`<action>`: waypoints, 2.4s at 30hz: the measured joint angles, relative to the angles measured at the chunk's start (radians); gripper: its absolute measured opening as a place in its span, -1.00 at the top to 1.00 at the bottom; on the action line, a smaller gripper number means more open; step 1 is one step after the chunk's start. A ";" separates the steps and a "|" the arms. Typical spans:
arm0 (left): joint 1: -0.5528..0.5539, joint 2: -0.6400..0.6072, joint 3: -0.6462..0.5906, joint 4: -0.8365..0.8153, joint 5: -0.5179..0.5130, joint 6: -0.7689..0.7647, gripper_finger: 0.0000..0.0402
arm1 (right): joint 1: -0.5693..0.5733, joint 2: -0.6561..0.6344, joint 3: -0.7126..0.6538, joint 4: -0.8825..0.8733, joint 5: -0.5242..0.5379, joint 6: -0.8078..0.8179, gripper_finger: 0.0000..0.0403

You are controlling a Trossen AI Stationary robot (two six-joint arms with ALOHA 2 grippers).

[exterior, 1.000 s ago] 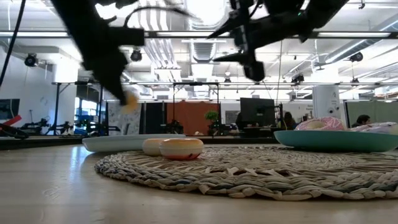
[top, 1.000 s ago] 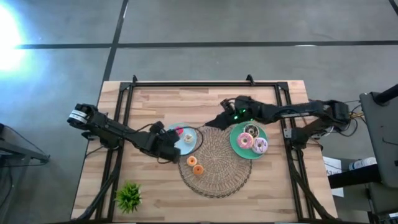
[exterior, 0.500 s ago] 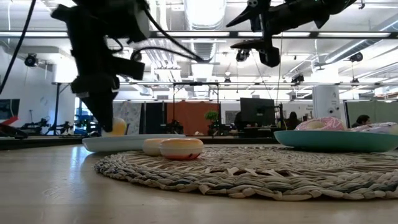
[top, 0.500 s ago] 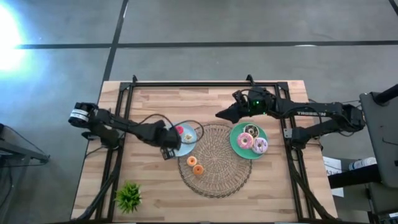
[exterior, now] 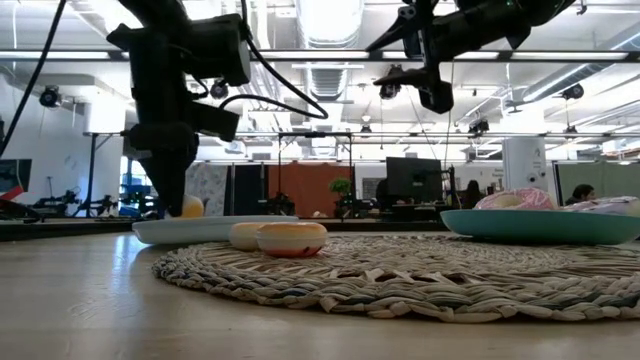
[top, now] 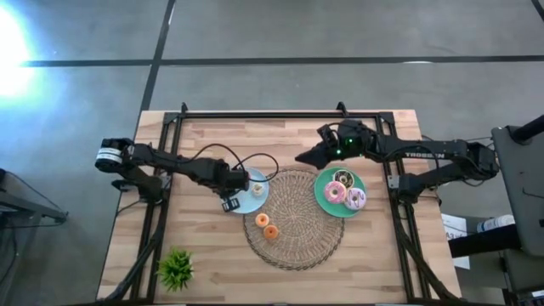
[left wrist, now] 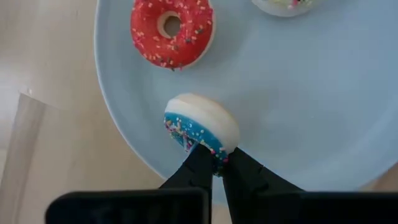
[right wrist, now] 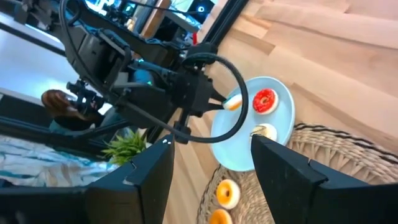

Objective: Pick & Place donuts
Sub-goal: Put the small blue donut on the blue plate, then put the small red donut on the blue plate

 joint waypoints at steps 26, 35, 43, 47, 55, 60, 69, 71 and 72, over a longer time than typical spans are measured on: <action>-0.234 -0.110 0.224 -0.075 -0.158 -0.152 0.39 | 0.071 0.003 0.000 -0.182 -0.053 -0.275 -0.02; -0.489 -0.117 0.261 -0.089 -0.368 -0.562 0.39 | 0.265 0.106 0.000 -0.160 -0.052 -0.388 -0.02; -0.594 -0.117 0.245 -0.174 -0.405 -0.683 0.39 | 0.451 0.309 0.067 -0.100 -0.019 -0.425 -0.02; -0.596 -0.117 0.245 -0.224 -0.455 -0.690 0.39 | 0.498 0.454 0.175 -0.101 0.087 -0.393 -0.02; -0.598 -0.122 0.244 -0.270 -0.486 -0.674 0.39 | 0.581 0.685 0.458 -0.374 0.303 -0.556 -0.02; -0.598 -0.128 0.242 -0.303 -0.500 -0.649 0.39 | 0.646 0.762 0.583 -0.457 0.518 -0.662 -0.02; -0.597 -0.135 0.230 -0.309 -0.536 -0.610 0.39 | 0.698 0.915 0.738 -0.518 0.568 -0.709 -0.02; -0.597 -0.135 0.229 -0.309 -0.536 -0.604 0.39 | 0.697 0.937 0.761 -0.538 0.576 -0.692 -0.01; -0.597 -0.135 0.229 -0.309 -0.537 -0.604 0.39 | 0.696 0.941 0.770 -0.547 0.583 -0.690 0.00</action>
